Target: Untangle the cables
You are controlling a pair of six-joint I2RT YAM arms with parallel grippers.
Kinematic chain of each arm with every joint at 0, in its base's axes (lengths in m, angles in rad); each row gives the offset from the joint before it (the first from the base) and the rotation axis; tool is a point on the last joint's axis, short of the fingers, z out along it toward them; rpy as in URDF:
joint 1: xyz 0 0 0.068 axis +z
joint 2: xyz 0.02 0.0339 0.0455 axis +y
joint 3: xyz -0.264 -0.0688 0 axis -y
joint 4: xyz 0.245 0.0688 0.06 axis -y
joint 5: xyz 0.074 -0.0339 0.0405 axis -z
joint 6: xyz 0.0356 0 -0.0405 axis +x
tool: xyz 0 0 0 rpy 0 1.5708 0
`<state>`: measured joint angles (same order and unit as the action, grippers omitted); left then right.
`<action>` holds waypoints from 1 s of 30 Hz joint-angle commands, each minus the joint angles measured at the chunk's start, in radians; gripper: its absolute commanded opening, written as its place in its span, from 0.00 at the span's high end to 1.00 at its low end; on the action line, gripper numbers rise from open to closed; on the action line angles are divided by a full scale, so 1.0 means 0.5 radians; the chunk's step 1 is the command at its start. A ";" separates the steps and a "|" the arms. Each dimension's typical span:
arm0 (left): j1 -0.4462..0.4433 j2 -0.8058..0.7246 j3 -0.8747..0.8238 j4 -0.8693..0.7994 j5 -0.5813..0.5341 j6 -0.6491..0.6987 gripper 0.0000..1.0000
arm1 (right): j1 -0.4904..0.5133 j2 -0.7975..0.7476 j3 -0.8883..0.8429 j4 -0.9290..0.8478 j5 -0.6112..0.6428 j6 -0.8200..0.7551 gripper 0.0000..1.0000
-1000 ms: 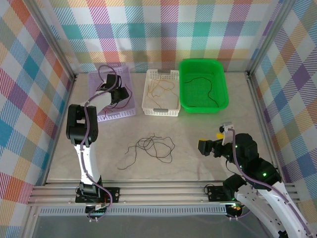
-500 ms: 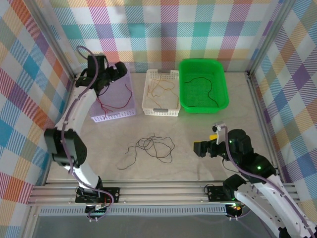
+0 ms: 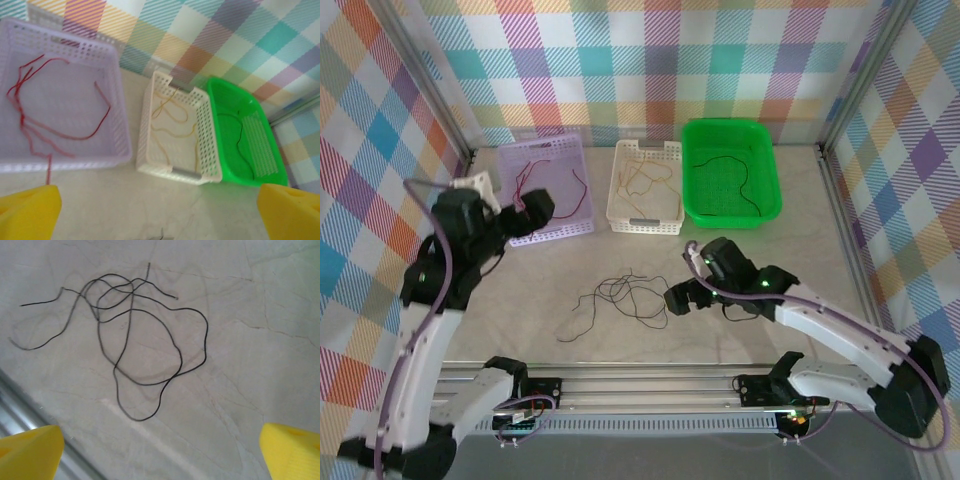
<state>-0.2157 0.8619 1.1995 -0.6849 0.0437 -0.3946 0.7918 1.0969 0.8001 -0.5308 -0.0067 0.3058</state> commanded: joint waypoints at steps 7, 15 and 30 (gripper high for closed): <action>-0.016 -0.427 -0.612 -0.011 -0.027 0.040 0.00 | 0.006 0.645 0.234 0.241 0.048 0.054 0.08; -0.020 -0.441 -0.721 0.006 -0.098 0.027 0.00 | 0.005 1.038 0.380 0.377 0.236 -0.047 0.17; -0.023 -0.457 -0.716 -0.029 -0.222 0.045 0.00 | 0.005 1.438 0.522 0.491 0.376 -0.122 0.53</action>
<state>-0.2157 0.6456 0.8379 -0.7048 -0.0475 -0.3779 0.7914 1.7905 1.0306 -0.3233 0.1581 0.2665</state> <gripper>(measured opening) 0.999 0.489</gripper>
